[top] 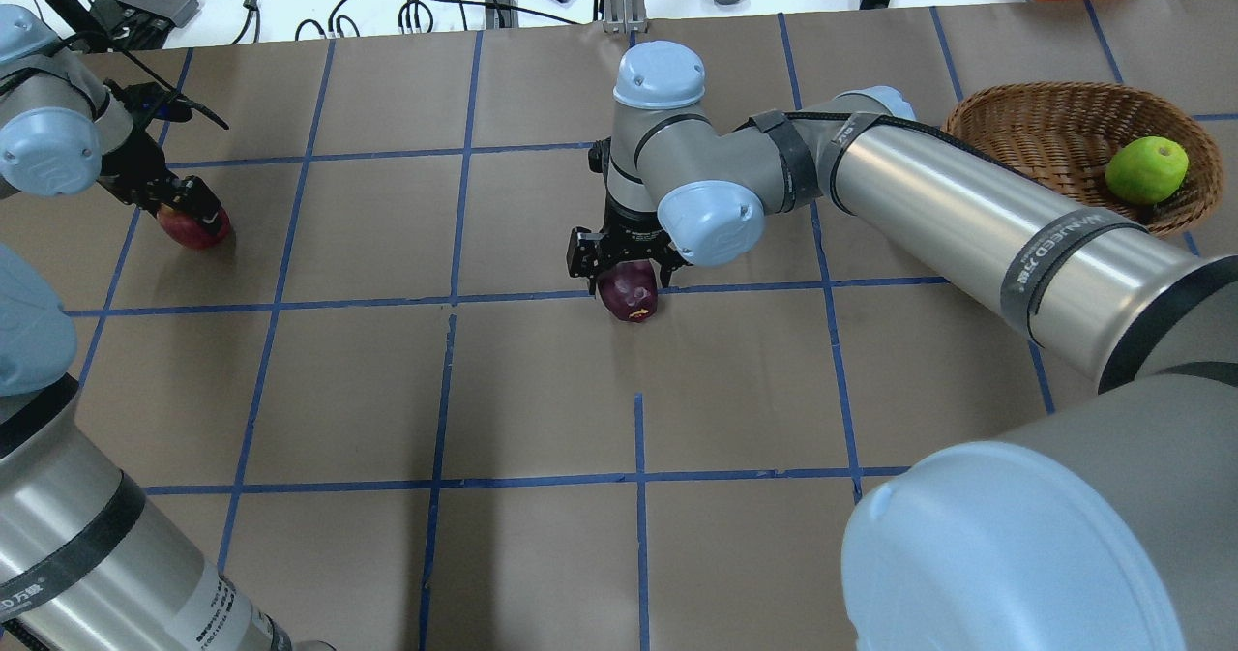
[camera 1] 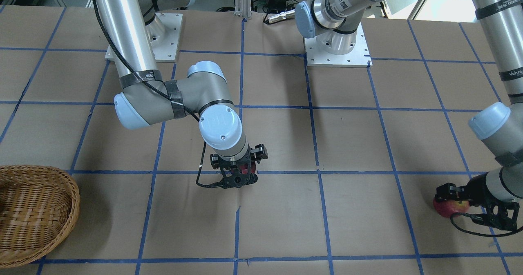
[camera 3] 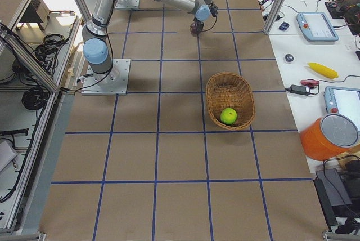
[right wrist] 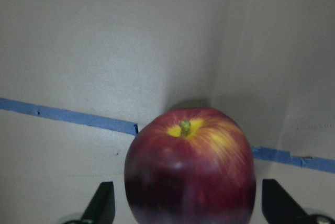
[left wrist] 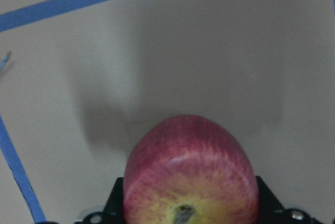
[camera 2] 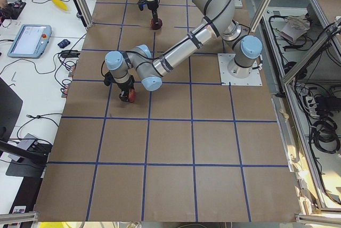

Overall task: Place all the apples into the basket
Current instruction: 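Carry the red apple into the basket with right while left carries second apple to center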

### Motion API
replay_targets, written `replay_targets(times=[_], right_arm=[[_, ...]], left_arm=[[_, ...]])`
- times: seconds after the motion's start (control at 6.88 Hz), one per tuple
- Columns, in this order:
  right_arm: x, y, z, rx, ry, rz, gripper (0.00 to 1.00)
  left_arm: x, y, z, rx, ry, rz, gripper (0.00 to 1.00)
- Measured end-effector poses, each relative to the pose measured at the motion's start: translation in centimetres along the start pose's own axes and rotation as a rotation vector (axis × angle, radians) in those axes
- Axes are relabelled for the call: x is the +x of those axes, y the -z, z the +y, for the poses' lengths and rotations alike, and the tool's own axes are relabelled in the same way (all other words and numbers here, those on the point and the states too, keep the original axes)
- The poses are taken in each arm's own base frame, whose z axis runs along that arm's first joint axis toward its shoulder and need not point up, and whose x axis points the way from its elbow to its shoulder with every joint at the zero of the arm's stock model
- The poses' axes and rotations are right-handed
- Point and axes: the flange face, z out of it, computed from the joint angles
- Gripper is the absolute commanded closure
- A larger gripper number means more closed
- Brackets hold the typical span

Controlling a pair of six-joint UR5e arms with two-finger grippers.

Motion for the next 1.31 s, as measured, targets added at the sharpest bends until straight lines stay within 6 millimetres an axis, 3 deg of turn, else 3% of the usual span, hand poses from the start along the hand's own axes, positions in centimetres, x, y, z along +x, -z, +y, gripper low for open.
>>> replay_targets(times=[0.15,0.29,0.44,0.58,0.73,0.87,1.02,1.16,1.31], right_arm=[[0.1,-0.6,-0.2,0.028,-0.007,-0.004,0.93],[0.3,-0.8,-0.4,0.072,-0.021,-0.009,1.00],[0.9,-0.1,-0.5,0.103,-0.032,-0.007,1.00],[1.8,2.2,-0.3,0.115,-0.047,-0.003,1.00],[4.2,6.0,0.4,0.104,-0.084,0.012,1.00],[9.2,10.4,1.2,0.087,-0.140,0.045,1.00],[15.8,14.4,2.0,0.085,-0.214,0.080,1.00],[23.1,17.7,2.9,0.095,-0.292,0.106,1.00],[30.7,19.8,3.7,0.106,-0.333,0.114,1.00]], left_arm=[[2.0,1.1,1.6,-0.017,0.038,0.026,0.64],[5.2,1.7,3.1,-0.024,0.074,0.054,0.65],[9.6,2.2,3.7,-0.026,0.114,0.068,0.67],[14.4,2.7,3.5,-0.030,0.151,0.067,0.68],[19.5,2.9,3.1,-0.036,0.184,0.067,0.68],[24.5,2.9,2.7,-0.034,0.251,0.088,0.67],[29.6,2.9,1.9,-0.026,0.328,0.116,0.67],[35.5,2.6,1.2,-0.011,0.408,0.122,0.67],[41.8,2.0,0.9,0.008,0.500,0.123,0.60]])
